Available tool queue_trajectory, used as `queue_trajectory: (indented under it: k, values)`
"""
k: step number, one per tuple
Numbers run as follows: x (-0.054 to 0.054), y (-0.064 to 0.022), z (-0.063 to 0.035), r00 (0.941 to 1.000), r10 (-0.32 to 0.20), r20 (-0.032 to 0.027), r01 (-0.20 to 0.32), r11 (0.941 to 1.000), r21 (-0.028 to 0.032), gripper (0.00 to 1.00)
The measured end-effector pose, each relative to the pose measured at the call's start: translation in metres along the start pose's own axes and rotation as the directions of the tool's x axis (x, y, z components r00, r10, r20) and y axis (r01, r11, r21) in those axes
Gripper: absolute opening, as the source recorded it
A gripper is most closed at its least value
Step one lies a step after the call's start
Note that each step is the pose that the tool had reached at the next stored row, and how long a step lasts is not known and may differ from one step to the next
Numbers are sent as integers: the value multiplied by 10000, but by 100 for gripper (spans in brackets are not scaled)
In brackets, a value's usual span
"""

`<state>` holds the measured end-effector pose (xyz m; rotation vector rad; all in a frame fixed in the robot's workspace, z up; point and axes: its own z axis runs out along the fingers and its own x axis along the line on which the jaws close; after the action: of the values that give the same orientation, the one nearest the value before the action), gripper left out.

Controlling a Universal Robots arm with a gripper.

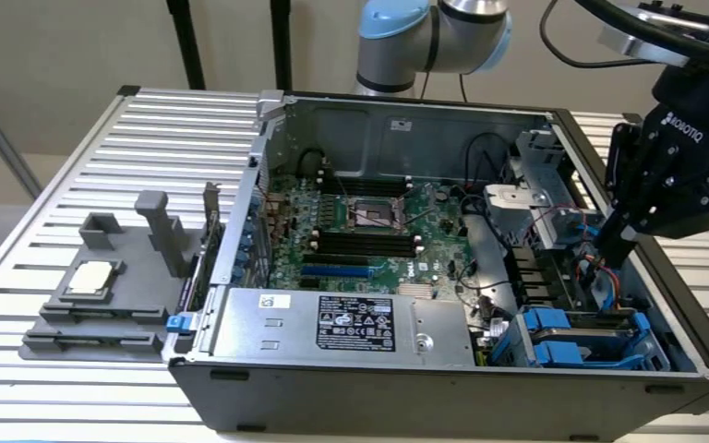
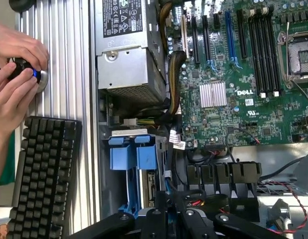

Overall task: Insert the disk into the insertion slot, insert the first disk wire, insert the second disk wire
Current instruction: 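Insert the second disk wire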

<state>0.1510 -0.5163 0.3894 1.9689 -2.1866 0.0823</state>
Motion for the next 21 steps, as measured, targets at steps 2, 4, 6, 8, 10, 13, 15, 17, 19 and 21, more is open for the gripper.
queue_trajectory:
  k: [2, 4, 6, 8, 10, 13, 15, 17, 19, 21]
  values:
    - [32, 42, 14, 10000, 5, 25, -5, 10000, 34, 16]
    - [58, 74, 34, 10000, 3, 76, -4, 10000, 70, 16]
    - [100, 80, 61, 9999, -3, 169, 2, 10000, 98, 16]
    - [146, 80, 89, 9996, -11, 269, 8, 9999, 121, 16]
    - [191, 77, 118, 9993, -22, 369, 17, 9999, 138, 16]
    - [259, 71, 162, 9986, -43, 520, 35, 9999, 162, 16]
    - [298, 69, 187, 9978, -63, 653, 51, 9998, 183, 16]
    - [332, 68, 210, 9968, -84, 790, 68, 9998, 204, 16]
    - [364, 66, 231, 9954, -109, 954, 88, 9997, 229, 16]
    - [396, 64, 252, 9937, -131, 1109, 104, 9996, 249, 16]
